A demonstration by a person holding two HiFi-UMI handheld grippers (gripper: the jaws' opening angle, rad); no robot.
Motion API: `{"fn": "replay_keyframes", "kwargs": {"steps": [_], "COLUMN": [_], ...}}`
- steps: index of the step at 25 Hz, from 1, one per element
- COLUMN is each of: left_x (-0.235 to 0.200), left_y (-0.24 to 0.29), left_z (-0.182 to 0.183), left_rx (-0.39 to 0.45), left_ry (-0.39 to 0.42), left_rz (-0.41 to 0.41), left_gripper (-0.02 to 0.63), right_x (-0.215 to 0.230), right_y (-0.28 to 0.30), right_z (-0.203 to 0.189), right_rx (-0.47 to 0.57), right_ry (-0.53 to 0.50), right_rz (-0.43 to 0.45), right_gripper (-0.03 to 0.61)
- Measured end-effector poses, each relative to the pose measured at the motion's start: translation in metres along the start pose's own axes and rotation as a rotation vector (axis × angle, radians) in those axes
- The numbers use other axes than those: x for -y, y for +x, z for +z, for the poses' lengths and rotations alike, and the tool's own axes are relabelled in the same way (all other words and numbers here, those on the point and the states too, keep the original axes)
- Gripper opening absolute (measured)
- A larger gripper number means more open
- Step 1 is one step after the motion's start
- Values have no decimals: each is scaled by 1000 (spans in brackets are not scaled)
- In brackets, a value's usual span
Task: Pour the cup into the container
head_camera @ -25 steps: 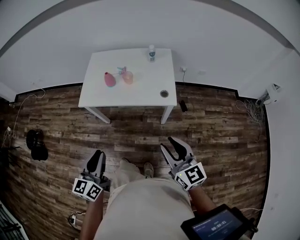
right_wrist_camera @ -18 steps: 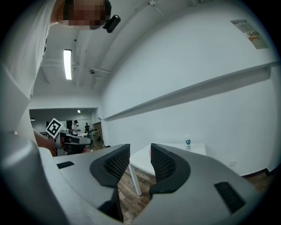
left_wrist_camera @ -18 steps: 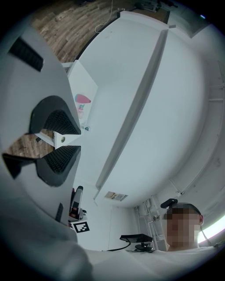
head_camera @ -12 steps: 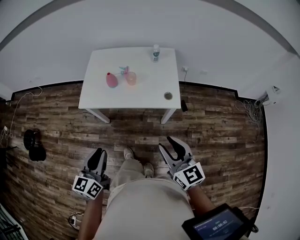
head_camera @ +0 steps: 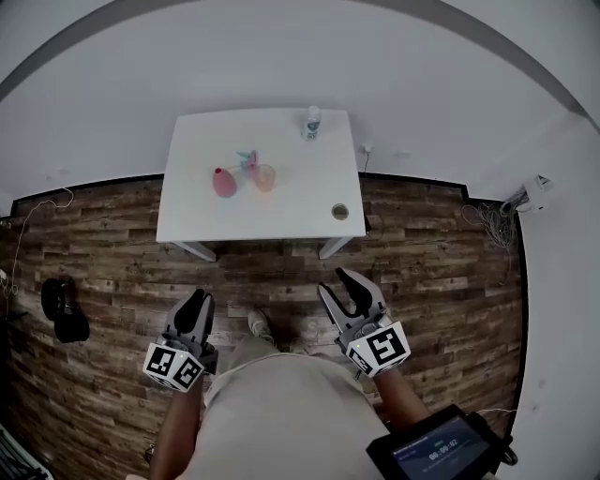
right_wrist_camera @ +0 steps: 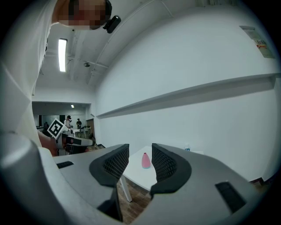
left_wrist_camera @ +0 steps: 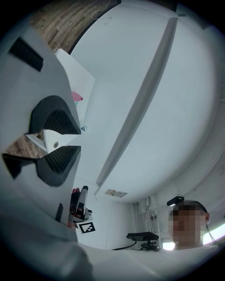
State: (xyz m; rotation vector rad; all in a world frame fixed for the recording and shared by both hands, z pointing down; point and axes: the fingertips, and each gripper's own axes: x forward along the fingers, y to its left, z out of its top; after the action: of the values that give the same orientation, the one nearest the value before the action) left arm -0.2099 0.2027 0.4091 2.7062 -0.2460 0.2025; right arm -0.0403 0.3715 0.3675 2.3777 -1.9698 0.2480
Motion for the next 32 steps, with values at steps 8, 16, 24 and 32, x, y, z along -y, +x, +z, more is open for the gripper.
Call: {"fn": "replay_keyframes", "kwargs": {"steps": [8,16,24,32], "left_x": [-42,-85,-101,-108], "left_y": [25,39,51,72], "left_z": [16,27,39,42], "left_rx": [-12,3,6,-3], "left_ry": [15,41,31,42], "left_rz": [-52,-89,-97,-70], "left_gripper": [74,74,74,74], "right_x": [7,12,15,31], "right_y": [48,86,112,145], "right_z": [1,-2,-1,0], "right_rx": [-16,-8,-19,-31], "right_ry": [-14,-31,-50,-65], "right_rz": [-53,-109,-112,-31], "right_gripper": [143,143,143,143]}}
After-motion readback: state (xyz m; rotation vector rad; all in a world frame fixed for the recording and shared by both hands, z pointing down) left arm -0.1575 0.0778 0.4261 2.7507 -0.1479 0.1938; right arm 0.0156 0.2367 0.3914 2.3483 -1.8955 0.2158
